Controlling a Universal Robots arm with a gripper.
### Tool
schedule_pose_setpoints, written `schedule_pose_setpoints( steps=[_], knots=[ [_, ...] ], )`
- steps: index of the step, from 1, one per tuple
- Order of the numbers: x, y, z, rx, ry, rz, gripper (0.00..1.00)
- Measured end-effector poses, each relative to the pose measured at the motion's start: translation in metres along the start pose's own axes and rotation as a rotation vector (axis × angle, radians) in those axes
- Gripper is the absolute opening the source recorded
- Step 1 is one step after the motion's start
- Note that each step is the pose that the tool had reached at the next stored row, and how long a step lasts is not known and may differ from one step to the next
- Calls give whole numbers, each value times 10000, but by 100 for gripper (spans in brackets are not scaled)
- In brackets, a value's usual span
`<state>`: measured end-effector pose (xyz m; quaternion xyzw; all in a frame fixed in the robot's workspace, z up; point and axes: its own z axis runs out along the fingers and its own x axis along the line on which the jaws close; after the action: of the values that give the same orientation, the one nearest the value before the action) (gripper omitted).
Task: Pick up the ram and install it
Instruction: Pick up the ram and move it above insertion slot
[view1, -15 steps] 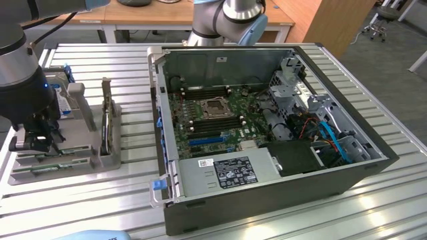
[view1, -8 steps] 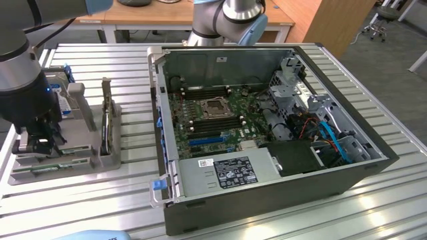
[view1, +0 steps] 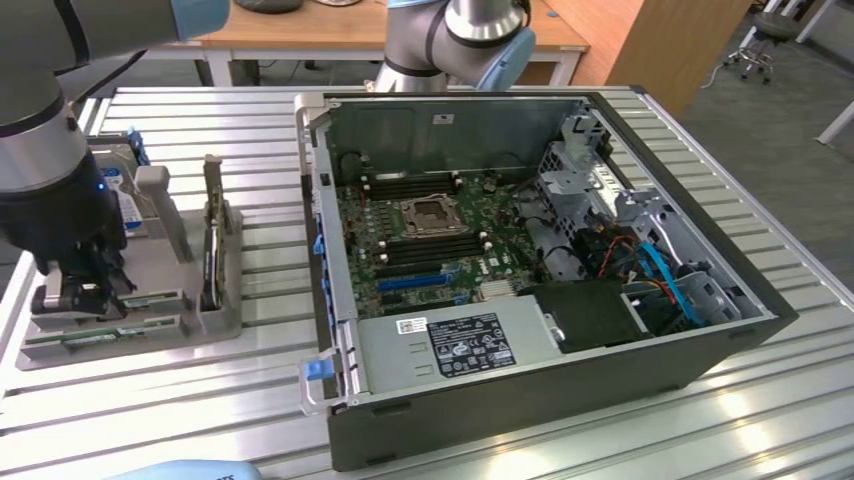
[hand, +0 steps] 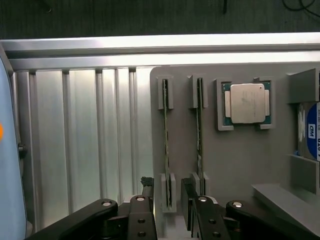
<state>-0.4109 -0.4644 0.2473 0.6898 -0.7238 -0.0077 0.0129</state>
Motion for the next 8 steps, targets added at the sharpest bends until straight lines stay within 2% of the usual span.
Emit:
schedule_pose_setpoints(
  steps=[8],
  knots=[
    [-1,-3,97,1,1,-57,35]
  ],
)
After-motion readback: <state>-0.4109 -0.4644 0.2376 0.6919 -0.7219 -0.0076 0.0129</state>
